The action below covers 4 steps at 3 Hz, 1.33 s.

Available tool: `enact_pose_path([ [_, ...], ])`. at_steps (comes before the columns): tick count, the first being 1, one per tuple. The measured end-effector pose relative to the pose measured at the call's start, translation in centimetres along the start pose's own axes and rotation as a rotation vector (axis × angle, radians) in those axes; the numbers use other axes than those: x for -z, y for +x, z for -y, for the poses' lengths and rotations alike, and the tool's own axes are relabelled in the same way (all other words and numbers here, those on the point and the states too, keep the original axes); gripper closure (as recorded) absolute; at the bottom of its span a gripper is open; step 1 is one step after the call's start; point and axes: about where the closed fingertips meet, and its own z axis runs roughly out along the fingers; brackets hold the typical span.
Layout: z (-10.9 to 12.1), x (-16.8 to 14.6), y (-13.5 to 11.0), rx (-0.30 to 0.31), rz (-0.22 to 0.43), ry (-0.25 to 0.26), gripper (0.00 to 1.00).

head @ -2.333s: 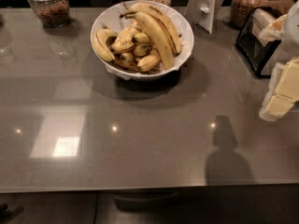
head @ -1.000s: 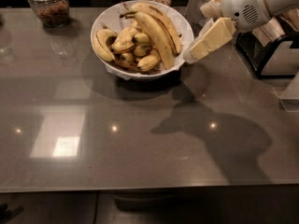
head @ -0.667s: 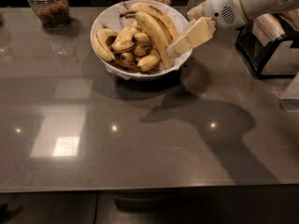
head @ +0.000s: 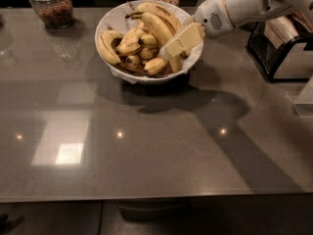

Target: Pick banana from white bowl

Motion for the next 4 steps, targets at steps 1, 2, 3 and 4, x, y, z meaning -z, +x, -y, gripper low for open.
enact_pose_path([
  [1, 0.4, -1.5, -0.1, -0.013, -0.008, -0.023, 0.00],
  [2, 0.5, -2.7, 0.0, -0.021, -0.019, -0.043, 0.19],
  [3, 0.5, -2.6, -0.2, -0.022, -0.022, -0.046, 0.42],
  [4, 0.6, -2.0, -0.5, -0.022, -0.022, -0.046, 0.66],
])
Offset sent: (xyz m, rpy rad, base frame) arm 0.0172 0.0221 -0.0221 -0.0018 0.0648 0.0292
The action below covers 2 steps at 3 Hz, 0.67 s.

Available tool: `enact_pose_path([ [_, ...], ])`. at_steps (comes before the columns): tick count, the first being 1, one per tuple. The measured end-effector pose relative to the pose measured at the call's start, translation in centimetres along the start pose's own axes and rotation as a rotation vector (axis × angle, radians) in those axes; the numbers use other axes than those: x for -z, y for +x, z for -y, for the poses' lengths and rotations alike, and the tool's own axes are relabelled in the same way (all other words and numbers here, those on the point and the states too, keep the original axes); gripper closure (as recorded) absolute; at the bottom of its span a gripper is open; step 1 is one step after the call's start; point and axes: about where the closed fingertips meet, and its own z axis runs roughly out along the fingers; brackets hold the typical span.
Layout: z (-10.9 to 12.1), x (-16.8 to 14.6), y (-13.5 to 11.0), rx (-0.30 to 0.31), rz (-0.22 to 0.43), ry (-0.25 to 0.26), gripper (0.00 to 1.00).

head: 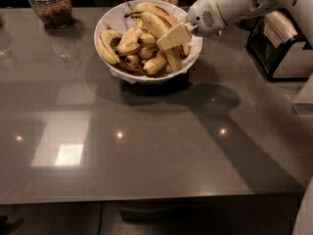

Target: Pick banana from white bowl

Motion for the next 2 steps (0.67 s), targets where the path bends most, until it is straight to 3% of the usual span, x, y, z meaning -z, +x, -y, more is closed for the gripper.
enact_pose_path([
  [1, -0.4, 0.5, 1.0, -0.016, -0.024, 0.007, 0.88],
  [2, -1.1, 1.3, 2.0, -0.026, -0.043, 0.014, 1.00],
])
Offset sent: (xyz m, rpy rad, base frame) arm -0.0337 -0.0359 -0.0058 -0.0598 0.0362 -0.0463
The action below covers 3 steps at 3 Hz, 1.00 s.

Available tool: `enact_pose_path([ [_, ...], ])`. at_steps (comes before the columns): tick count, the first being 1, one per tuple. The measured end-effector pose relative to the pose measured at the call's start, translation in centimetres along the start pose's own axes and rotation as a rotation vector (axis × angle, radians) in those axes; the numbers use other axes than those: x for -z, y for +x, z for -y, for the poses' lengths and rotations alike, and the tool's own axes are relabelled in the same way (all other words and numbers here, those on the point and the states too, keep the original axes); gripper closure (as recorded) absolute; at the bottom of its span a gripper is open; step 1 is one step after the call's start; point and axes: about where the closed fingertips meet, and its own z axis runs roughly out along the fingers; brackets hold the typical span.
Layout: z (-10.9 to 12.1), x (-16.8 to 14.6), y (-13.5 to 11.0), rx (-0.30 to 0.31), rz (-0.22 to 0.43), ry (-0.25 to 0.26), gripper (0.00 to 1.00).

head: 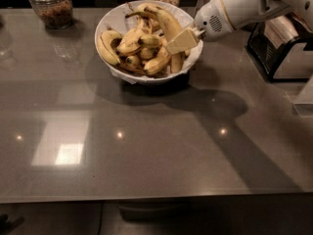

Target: Pick banana from white bowl

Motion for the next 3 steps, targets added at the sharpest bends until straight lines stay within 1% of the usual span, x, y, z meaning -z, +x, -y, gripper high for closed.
enact_pose_path([
  [1, -1.5, 2.5, -0.1, 0.045, -0.058, 0.030, 1.00],
  [2, -3.7, 6.6, -1.5, 0.131, -0.056, 0.083, 1.00],
  [3, -5.8, 11.4, -2.6, 0.178, -0.038, 0.134, 1.00],
])
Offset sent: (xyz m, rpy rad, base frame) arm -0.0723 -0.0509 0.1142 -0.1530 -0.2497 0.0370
